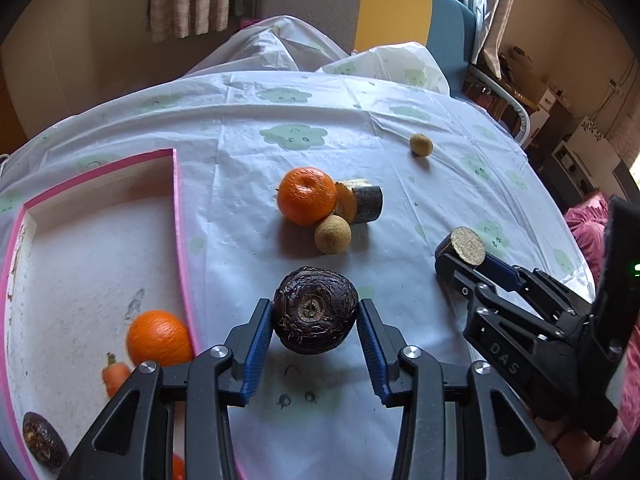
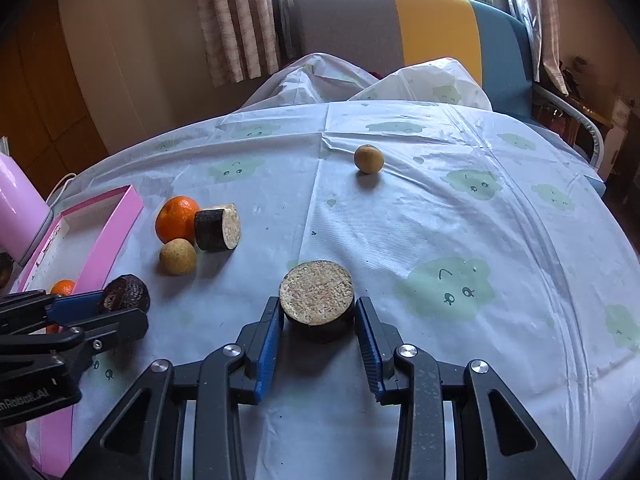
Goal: Organize fruits
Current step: 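Carry both items into the tray and open both grippers to release them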
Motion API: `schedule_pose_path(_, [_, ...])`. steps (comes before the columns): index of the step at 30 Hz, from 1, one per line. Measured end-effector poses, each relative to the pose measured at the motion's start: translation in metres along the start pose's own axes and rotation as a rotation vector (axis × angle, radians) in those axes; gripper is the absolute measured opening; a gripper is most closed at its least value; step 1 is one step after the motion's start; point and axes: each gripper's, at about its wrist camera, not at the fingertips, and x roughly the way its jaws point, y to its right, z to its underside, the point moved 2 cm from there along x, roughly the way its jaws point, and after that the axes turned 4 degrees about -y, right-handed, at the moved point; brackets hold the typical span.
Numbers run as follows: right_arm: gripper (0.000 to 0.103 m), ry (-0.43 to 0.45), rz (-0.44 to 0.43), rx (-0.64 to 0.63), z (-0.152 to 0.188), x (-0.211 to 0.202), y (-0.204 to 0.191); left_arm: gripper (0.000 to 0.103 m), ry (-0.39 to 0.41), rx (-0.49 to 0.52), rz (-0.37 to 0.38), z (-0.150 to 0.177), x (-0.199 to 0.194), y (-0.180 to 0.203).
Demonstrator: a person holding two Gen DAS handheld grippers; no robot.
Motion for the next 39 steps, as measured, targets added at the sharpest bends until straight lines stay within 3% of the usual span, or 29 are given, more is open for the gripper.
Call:
schedule_pose_path(7, [0.037,-0.010,0.024,-0.023,0.003,-0.004,-0.003,0.043,0.079,-0.060,-0.028,0.010,-0.039,-0.020])
schedule_pose_path(12, [0.037,-0.024,0.035,-0.034,0.008,-0.010,-0.005,0.043,0.134,-0.124,-0.088,0.019,-0.065,-0.049])
schedule_pose_path(21, [0.037,-0.028,0.019,-0.079,0.016,-0.025,-0.025,0.043,0.125,-0.283,-0.196,0.048,-0.074,-0.123])
schedule_pose_path(39, [0.037,-0.056,-0.276,-0.302,0.021,-0.060,-0.153,0.044,0.198,-0.389,-0.228,0.074,-0.111,-0.155])
